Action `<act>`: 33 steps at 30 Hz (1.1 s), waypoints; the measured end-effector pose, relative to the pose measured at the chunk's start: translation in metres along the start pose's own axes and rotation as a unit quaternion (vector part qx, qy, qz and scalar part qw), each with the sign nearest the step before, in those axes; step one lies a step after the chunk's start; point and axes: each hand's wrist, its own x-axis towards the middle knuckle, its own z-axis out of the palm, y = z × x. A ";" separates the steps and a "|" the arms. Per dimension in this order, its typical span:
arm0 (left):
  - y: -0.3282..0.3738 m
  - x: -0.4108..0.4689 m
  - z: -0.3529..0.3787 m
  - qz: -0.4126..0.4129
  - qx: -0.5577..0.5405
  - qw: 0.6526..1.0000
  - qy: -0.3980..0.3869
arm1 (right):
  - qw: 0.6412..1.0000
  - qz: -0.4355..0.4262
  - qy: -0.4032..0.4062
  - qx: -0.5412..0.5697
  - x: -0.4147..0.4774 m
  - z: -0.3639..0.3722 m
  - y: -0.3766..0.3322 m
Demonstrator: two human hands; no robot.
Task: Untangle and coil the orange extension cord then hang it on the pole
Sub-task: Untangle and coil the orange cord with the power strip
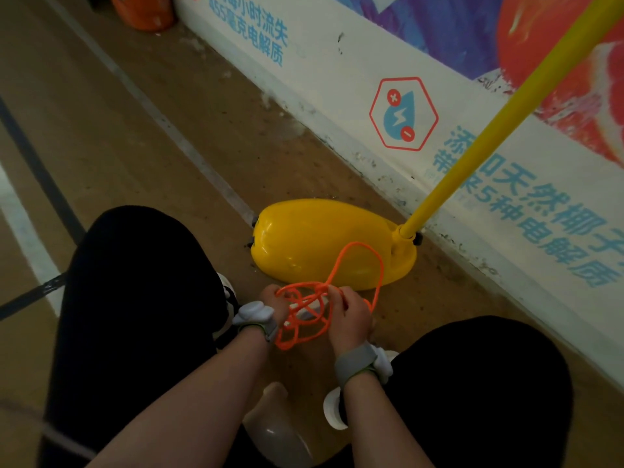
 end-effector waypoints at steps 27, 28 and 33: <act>0.007 -0.023 0.017 0.126 -0.084 0.974 -0.169 | 0.900 0.283 -0.171 0.283 -0.001 -0.007 0.000; 0.008 -0.023 0.016 0.130 -0.082 0.972 -0.178 | 0.901 0.280 -0.179 0.281 -0.001 -0.006 0.001; 0.007 -0.022 0.012 0.144 -0.073 0.964 -0.210 | 0.890 0.293 -0.200 0.286 0.002 -0.007 0.000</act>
